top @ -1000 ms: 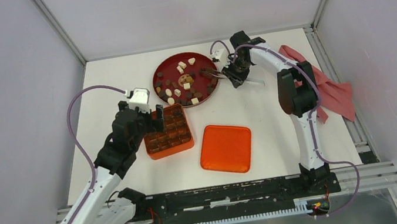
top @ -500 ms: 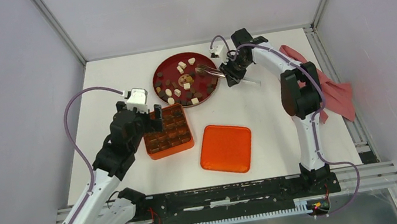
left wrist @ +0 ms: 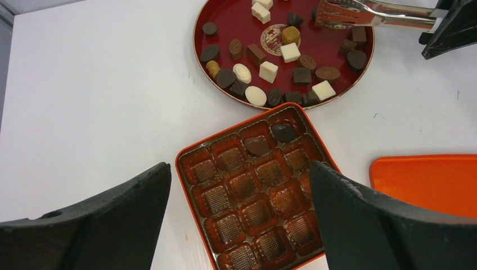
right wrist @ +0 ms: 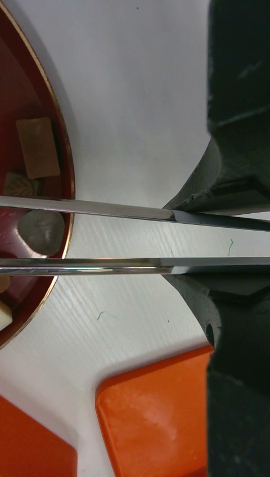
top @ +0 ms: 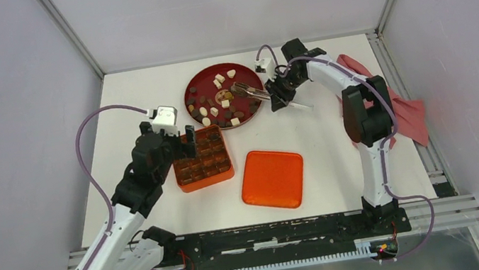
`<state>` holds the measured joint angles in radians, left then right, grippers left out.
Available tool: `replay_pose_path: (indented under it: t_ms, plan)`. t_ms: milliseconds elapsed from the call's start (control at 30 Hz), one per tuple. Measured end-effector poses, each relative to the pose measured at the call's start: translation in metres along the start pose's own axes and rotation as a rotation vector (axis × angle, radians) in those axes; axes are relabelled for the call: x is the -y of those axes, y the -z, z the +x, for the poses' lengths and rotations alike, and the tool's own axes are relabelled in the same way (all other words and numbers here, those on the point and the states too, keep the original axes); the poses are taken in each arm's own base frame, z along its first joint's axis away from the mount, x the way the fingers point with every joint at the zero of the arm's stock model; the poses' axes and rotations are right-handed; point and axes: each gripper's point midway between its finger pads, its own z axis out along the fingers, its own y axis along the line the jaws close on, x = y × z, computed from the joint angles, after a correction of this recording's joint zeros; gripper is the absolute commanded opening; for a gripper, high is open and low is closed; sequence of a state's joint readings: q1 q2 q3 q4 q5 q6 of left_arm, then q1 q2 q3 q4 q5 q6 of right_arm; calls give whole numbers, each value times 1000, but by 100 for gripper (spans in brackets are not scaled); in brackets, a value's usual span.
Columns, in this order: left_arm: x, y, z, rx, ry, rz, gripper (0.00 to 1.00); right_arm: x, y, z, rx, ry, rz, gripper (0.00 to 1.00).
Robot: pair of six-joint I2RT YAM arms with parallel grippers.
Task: Pack the chocolate
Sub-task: Pick up the fake chocolate from the plate, then place the fake chocolate in the packing box.
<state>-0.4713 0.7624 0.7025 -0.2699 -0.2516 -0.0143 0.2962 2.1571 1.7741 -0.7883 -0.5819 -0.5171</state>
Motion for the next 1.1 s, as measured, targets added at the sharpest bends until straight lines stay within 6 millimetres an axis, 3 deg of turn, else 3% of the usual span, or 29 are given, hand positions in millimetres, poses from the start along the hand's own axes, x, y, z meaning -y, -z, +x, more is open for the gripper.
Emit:
replay_pose_path:
  t_ms: [333,733,1100]
  plan:
    - [-3,-1,0,0,6,-15,95,-33,4,-19,100,1,-126,0]
    - [-10,5,-6,28,15,-43,100,-112,-4,-49,150,111,-272,0]
    - [-19,17,-20,91,40,-62,100,-160,-23,-60,128,200,-326,0]
